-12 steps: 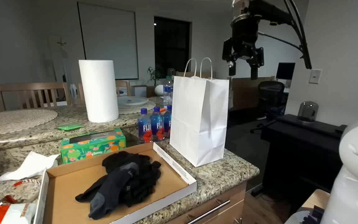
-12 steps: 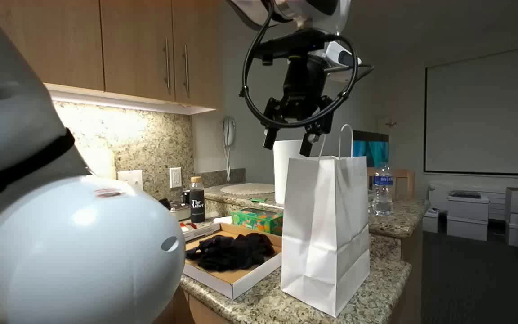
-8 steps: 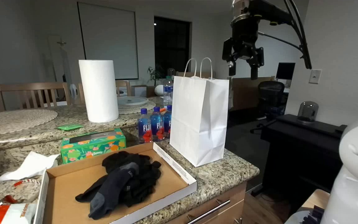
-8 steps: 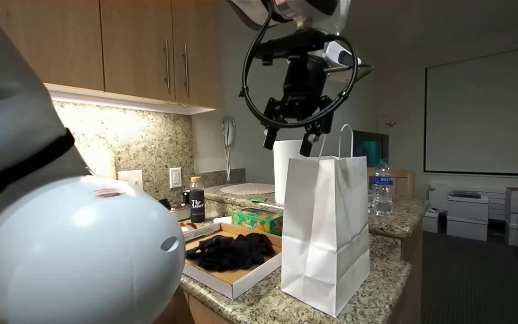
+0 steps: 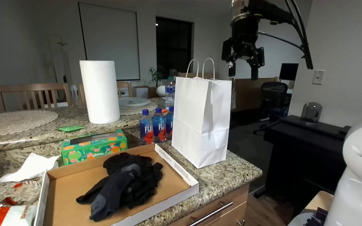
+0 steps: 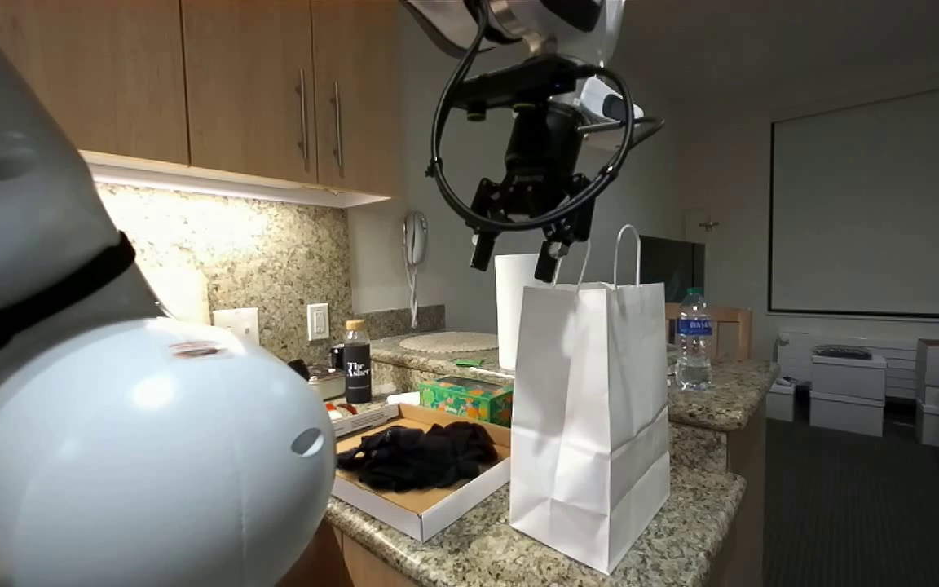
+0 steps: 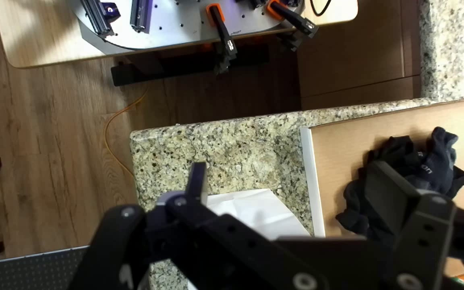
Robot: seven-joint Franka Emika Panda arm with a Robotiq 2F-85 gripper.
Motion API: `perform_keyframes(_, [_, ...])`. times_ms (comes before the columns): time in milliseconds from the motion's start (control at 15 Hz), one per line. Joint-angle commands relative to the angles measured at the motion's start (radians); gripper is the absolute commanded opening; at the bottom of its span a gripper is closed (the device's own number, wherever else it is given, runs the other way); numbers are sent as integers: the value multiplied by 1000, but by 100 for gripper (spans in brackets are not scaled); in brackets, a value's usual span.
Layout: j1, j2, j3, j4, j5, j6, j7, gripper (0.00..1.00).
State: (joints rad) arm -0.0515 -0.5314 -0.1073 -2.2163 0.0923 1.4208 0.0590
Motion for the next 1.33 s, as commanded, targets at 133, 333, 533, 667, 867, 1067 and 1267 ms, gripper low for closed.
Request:
perform_keyframes(133, [11,-87,109,-13,103,-15,118,100])
perform_keyframes(333, [41,-124,213,17,144,-27,217,100])
perform_keyframes(533, [67,-105,326,66,209,22,352,100])
perform_keyframes(667, [68,-67,413,98,232,115,465,100])
perform_keyframes(867, [60,-3,527,106,199,342,603,100])
perform_keyframes(1067, [84,101,575,99,140,494,673,100])
perform_keyframes(1267, [114,213,581,85,66,547,665,100])
